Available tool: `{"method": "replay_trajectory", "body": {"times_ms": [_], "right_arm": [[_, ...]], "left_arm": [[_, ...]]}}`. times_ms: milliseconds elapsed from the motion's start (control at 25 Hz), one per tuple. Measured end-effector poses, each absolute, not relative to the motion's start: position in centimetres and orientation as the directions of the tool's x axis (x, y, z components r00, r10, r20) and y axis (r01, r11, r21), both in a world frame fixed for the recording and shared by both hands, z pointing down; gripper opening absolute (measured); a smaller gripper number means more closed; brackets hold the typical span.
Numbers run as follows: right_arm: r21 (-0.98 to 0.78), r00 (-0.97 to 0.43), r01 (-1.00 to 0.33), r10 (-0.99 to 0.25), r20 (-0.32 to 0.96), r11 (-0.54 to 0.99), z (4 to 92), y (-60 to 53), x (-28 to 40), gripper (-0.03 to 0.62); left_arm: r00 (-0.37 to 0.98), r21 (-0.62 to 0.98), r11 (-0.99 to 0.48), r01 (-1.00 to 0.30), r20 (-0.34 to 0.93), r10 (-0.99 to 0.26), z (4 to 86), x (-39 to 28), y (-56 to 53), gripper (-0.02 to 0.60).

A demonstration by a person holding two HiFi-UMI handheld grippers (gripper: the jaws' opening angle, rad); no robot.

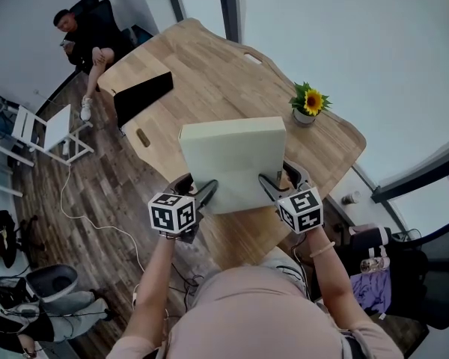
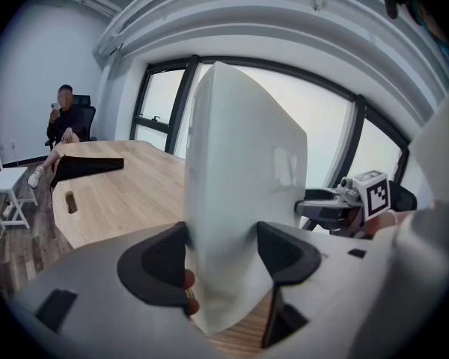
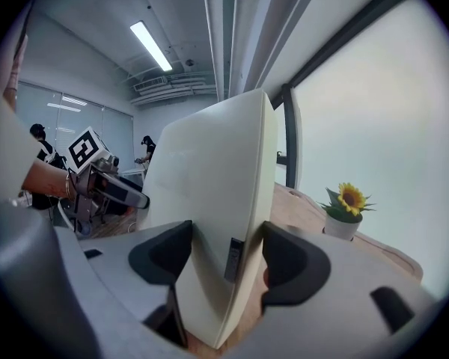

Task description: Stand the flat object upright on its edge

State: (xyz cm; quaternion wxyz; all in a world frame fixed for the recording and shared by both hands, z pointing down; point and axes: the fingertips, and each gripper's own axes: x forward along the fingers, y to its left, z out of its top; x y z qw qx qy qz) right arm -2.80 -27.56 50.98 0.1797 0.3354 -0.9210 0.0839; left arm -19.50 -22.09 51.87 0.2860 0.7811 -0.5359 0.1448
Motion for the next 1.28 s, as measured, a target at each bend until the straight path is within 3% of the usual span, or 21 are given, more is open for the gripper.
{"method": "replay_trajectory", "body": {"times_ms": [1280], "right_arm": [[0.121, -0.638, -0.678, -0.662, 0.393, 0.725, 51.9, -28.5, -3.9, 0.279]], "left_arm": [[0.272, 0.113, -0.25, -0.962, 0.509, -0.816, 53.0, -20.4, -23.2, 0.279]]}}
